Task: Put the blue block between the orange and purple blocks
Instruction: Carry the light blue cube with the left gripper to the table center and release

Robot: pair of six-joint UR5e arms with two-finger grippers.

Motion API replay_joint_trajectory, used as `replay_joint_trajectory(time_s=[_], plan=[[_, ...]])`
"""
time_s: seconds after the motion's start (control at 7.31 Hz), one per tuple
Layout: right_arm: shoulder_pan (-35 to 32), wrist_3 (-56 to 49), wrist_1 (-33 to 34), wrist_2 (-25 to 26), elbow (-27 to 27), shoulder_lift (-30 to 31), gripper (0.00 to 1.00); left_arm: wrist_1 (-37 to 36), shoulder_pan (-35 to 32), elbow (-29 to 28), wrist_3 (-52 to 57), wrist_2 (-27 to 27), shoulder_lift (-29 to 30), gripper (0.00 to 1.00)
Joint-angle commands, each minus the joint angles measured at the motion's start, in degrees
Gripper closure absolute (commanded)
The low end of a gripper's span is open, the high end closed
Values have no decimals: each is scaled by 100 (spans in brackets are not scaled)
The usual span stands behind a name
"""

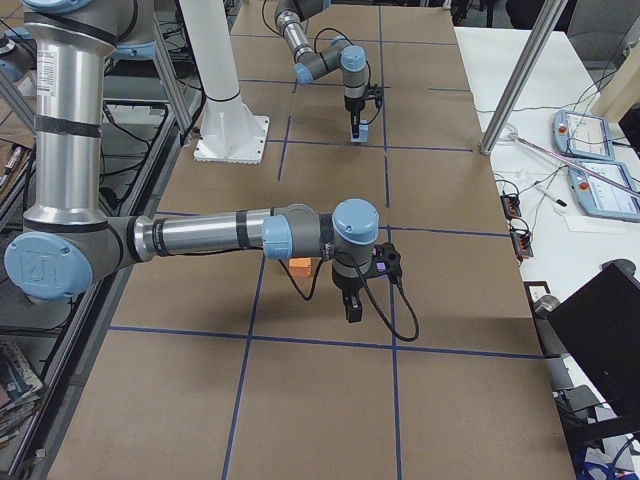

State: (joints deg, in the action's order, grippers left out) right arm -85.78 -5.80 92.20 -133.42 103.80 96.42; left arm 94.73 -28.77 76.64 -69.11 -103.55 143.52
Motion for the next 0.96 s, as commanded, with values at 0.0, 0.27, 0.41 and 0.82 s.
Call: replay_joint_trajectory(time_s=[0.0, 0.27, 0.41, 0.82], plan=[[0, 0, 0, 0, 0, 9, 0, 64, 73, -79, -15, 19, 45, 0], [0, 0, 0, 0, 17, -17, 0, -172, -154, 287, 11, -42, 18, 0], [0, 9, -9, -9, 35, -44, 0, -844, -469, 838, 98, -478, -95, 0], [166, 637, -17, -236, 87, -446, 0, -2088, -1742, 2984, 2227, -1263, -1664, 0]])
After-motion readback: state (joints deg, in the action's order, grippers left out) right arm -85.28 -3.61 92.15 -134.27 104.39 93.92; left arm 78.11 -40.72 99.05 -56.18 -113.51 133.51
